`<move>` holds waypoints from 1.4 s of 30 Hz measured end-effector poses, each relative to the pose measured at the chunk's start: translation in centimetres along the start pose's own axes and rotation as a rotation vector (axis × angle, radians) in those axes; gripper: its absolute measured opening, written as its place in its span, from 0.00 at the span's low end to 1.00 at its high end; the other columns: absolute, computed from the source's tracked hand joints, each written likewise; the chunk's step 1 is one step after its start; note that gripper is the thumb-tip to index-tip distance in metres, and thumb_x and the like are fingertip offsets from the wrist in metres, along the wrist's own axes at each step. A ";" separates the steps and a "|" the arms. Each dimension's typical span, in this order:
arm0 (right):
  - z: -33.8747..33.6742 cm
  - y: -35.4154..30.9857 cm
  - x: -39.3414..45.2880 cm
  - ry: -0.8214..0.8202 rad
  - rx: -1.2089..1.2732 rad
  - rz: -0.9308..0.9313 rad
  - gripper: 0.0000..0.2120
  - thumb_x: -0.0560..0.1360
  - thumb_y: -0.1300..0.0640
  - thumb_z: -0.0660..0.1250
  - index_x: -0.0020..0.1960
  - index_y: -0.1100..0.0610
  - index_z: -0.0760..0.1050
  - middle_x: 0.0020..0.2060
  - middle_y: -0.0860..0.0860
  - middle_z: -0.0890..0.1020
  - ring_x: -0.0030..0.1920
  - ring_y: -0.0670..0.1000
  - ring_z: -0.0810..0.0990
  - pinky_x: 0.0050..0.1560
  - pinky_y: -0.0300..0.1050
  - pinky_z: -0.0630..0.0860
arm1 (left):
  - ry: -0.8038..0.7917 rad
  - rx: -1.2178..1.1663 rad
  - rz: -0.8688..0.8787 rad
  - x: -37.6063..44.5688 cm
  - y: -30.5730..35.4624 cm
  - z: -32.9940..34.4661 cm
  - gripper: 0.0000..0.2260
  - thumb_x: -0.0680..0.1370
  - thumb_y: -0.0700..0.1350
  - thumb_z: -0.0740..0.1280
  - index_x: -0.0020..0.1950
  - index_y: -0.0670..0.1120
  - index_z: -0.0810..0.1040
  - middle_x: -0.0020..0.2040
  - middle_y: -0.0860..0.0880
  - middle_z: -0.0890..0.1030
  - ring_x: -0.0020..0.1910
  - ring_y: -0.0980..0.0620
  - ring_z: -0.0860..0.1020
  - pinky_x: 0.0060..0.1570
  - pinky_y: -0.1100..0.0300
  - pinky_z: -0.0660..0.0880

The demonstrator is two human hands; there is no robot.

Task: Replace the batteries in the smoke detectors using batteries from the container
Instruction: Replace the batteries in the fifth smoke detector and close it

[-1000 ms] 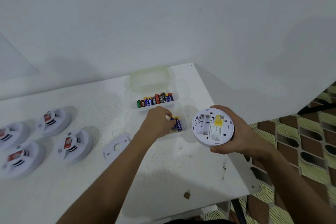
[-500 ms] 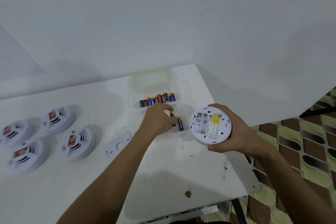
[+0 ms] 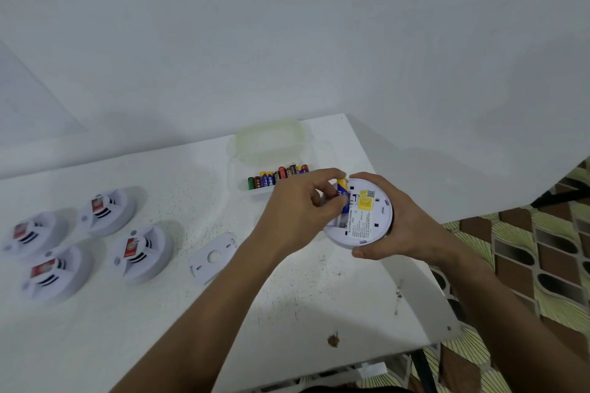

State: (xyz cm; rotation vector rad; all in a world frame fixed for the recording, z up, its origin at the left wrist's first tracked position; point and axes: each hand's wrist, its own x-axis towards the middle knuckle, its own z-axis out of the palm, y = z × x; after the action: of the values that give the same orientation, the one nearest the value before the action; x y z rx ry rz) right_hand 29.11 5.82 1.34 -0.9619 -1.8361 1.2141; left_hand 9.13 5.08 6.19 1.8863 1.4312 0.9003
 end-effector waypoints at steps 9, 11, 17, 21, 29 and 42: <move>-1.2 -0.2 0.2 0.038 -0.005 -0.057 0.41 0.57 0.52 0.82 0.66 0.37 0.70 0.60 0.43 0.78 0.62 0.53 0.77 0.58 0.41 0.78 | -0.264 -0.168 -0.103 0.1 -0.5 -0.6 0.17 0.77 0.50 0.69 0.66 0.55 0.77 0.54 0.55 0.83 0.41 0.56 0.81 0.40 0.58 0.81; -1.4 -0.3 0.2 0.030 -0.010 -0.054 0.40 0.57 0.51 0.81 0.65 0.35 0.69 0.60 0.41 0.78 0.62 0.51 0.77 0.57 0.39 0.77 | -0.329 -0.228 -0.108 0.0 -0.6 -0.8 0.21 0.76 0.48 0.70 0.69 0.55 0.74 0.54 0.55 0.84 0.41 0.51 0.82 0.40 0.55 0.82; -1.7 -0.1 0.1 -0.042 -0.011 -0.025 0.39 0.59 0.58 0.81 0.66 0.51 0.69 0.59 0.34 0.77 0.63 0.46 0.76 0.57 0.34 0.76 | -0.453 -0.341 -0.128 0.1 -0.9 -1.2 0.30 0.69 0.37 0.76 0.67 0.58 0.74 0.55 0.52 0.84 0.49 0.40 0.81 0.47 0.46 0.82; -1.9 0.0 0.2 -0.053 0.008 -0.010 0.40 0.59 0.60 0.81 0.66 0.51 0.68 0.58 0.37 0.78 0.63 0.48 0.76 0.56 0.35 0.77 | -0.461 -0.303 -0.095 0.3 -1.1 -1.2 0.27 0.70 0.38 0.75 0.63 0.61 0.74 0.54 0.51 0.84 0.46 0.40 0.81 0.47 0.47 0.82; -1.9 0.0 0.2 -0.053 0.013 0.023 0.40 0.58 0.55 0.81 0.67 0.51 0.68 0.60 0.38 0.77 0.63 0.47 0.76 0.57 0.34 0.76 | -0.462 -0.065 -0.021 0.3 -1.9 -0.7 0.31 0.68 0.58 0.69 0.71 0.57 0.69 0.58 0.49 0.82 0.49 0.45 0.81 0.53 0.46 0.79; -3.1 1.0 -0.4 0.034 0.051 0.078 0.43 0.57 0.64 0.81 0.69 0.54 0.68 0.61 0.47 0.78 0.63 0.50 0.77 0.59 0.40 0.77 | 0.020 -0.105 -0.170 1.9 -5.0 -0.3 0.11 0.78 0.48 0.68 0.60 0.52 0.81 0.45 0.49 0.83 0.36 0.53 0.80 0.36 0.59 0.75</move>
State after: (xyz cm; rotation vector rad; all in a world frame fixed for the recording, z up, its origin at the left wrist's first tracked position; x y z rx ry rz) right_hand 32.18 7.05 1.25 -1.0280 -1.7472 1.2783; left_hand 6.42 8.13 2.77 1.6567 1.5012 0.8961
